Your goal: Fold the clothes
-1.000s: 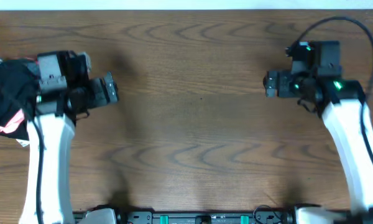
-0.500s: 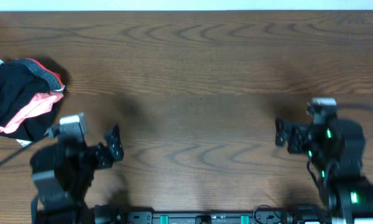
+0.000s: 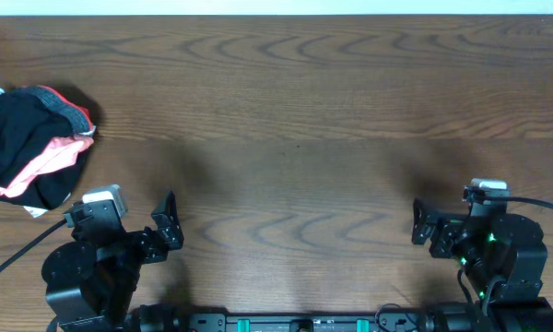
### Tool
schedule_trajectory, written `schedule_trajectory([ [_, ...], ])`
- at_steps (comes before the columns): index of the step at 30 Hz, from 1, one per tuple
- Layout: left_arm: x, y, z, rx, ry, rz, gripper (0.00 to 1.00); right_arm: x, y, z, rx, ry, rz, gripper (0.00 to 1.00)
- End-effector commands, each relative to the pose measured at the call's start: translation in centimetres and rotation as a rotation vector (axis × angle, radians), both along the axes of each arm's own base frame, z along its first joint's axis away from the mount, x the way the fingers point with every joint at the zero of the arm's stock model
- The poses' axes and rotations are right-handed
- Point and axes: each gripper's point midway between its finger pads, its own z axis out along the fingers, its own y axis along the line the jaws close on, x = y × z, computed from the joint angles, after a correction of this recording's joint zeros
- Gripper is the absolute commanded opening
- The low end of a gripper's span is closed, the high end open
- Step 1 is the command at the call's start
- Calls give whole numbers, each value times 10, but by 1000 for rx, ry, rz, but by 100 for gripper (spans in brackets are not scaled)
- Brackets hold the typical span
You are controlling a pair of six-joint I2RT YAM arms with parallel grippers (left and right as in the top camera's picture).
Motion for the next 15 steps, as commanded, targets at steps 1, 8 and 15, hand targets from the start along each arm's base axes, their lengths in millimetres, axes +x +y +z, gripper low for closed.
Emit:
schedule_trajectory([
  [1, 0, 0, -1, -6, 0, 0, 98, -5, -3, -8, 3, 34, -26, 99],
  [8, 0, 0, -1, -6, 0, 0, 98, -17, -4, -21, 0, 105, -26, 99],
  [15, 0, 0, -1, -6, 0, 0, 98, -28, -5, -6, -2, -8, -26, 99],
])
